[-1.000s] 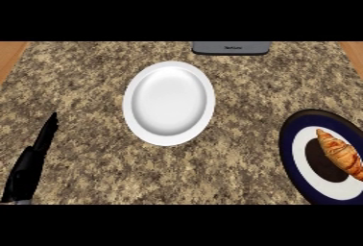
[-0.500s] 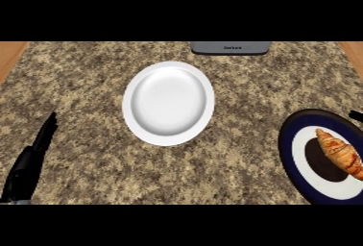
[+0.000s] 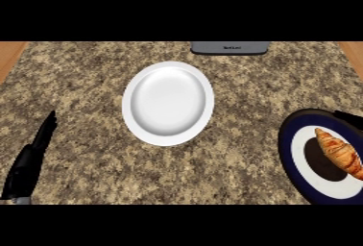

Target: Pick the croissant from the plate and place it in the plate

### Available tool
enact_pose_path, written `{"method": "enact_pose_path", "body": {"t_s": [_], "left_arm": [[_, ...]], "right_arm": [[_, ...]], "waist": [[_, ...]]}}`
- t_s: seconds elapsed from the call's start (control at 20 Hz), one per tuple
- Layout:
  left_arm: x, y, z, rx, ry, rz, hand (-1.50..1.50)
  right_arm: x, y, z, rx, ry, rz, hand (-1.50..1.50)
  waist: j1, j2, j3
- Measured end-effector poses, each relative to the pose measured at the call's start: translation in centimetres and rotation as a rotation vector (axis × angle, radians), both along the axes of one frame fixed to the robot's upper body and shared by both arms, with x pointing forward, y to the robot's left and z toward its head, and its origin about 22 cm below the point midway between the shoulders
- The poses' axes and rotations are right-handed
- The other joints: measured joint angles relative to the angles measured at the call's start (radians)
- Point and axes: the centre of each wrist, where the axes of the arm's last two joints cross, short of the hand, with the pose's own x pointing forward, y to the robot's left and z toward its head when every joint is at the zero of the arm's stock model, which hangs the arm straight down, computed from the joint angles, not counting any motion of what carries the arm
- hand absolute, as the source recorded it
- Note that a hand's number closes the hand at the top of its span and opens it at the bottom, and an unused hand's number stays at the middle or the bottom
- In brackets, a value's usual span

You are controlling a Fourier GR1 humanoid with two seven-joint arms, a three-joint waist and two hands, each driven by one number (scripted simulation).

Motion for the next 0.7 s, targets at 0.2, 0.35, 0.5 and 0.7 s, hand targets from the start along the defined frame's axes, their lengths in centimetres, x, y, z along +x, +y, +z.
{"method": "enact_pose_path", "body": {"t_s": [0.2,0.35,0.5,0.7], "left_arm": [[0.2,-0.1,0.0,0.000,-0.002,0.001,0.00],[0.6,-0.1,0.2,0.002,0.002,0.000,0.00],[0.0,0.1,0.5,0.001,0.006,0.001,0.00],[0.2,0.2,0.4,-0.001,-0.003,0.002,0.00]], "right_arm": [[0.1,-0.5,-1.3,-0.019,0.024,0.001,-1.50],[0.6,-0.6,-2.3,-0.021,0.032,-0.007,-1.50],[0.8,-0.5,-3.2,-0.022,0.040,-0.005,-1.50],[0.5,-0.4,-4.6,-0.030,0.047,0.004,1.50]], "waist": [[-0.001,0.000,0.000],[-0.001,0.000,0.000],[0.000,0.000,0.000],[-0.002,0.000,0.000]]}}
